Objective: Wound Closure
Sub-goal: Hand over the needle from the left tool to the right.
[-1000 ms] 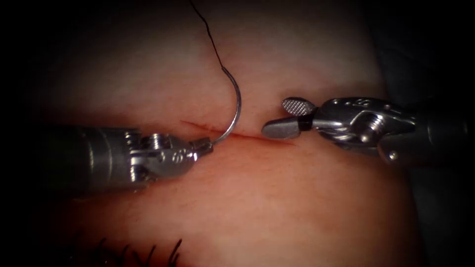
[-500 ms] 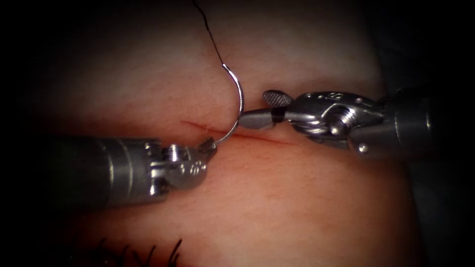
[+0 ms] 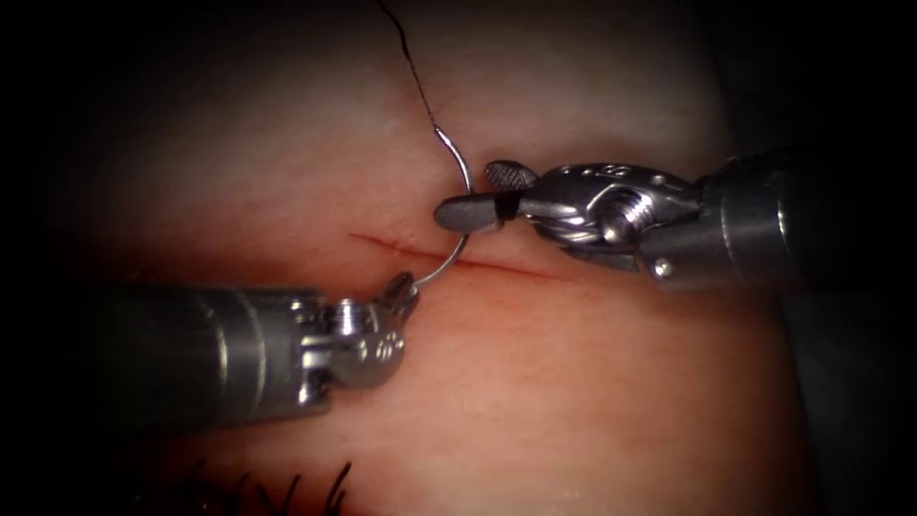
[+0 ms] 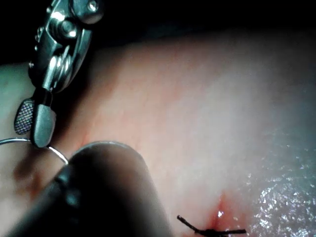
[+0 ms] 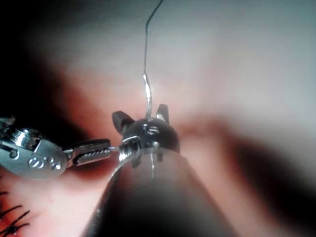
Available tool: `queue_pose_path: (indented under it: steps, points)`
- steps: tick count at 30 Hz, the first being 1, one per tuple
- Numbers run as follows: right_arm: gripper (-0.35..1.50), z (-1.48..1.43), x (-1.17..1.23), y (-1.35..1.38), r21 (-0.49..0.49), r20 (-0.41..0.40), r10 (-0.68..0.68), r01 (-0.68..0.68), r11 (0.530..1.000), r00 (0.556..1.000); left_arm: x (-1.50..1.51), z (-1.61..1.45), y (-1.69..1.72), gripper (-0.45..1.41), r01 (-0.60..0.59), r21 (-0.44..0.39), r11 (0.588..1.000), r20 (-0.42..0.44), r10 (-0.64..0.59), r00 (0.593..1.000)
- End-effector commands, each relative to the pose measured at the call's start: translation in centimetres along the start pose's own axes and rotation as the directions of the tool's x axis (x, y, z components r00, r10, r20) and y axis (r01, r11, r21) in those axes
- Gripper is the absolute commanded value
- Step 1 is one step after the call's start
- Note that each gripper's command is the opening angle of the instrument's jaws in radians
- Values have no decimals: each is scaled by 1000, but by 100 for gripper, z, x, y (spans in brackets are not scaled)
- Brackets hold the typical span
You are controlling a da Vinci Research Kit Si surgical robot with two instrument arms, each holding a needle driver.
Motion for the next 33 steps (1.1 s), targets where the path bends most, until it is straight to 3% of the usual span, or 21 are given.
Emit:
queue_pose_path:
  steps: [1, 13, 15, 16, 17, 18, 25, 26, 28, 30, 33]
  points:
    - [118, 9, -2, -5, 3, -1, 1, -1, 1000, 1000, 4, 5, 4, -45, 1, -1, 1000, -7, -1, 1000]
    - [106, 20, -4, -8, 9, -2, 13, -13, 1000, 1000, 8, -3, 5, -45, -37, 16, 999, -26, 37, 999]
    - [69, 20, -4, -8, 15, 0, 13, -13, 1000, 1000, 7, -2, 5, -45, -49, 17, 999, -25, 49, 998]
    - [39, 20, -4, -8, 21, 1, 19, -19, 1000, 1000, 7, -2, 5, -45, -49, 17, 999, -28, 49, 998]
    - [-27, 20, -4, -8, 24, 2, 19, -19, 1000, 1000, 7, -2, 5, -45, -53, 19, 998, -28, 53, 998]
    - [-35, 20, -5, -8, 23, 5, 18, -18, 1000, 1000, 7, -3, 5, -45, -56, 21, 998, -29, 57, 998]
    - [-35, 18, -4, -5, 9, -7, 55, -55, 998, 998, 8, -3, 1, -45, -79, 44, 996, -58, 82, 995]
    - [-35, 18, -4, -3, 5, -8, 62, -62, 998, 998, 8, -3, 0, -15, -84, 48, 995, -68, 88, 994]
    - [-35, 17, -4, -2, 6, -13, 64, -64, 998, 998, 9, -5, -4, -5, -62, 61, 996, -96, 68, 993]
    - [-35, 15, -3, 1, 12, -27, 68, -68, 998, 997, 11, -8, -8, 25, -47, 58, 997, -155, 55, 986]
    - [-35, 13, 0, 4, 36, -46, 82, -81, 996, 996, 11, -15, -14, 32, 60, -22, 998, -302, -64, 951]
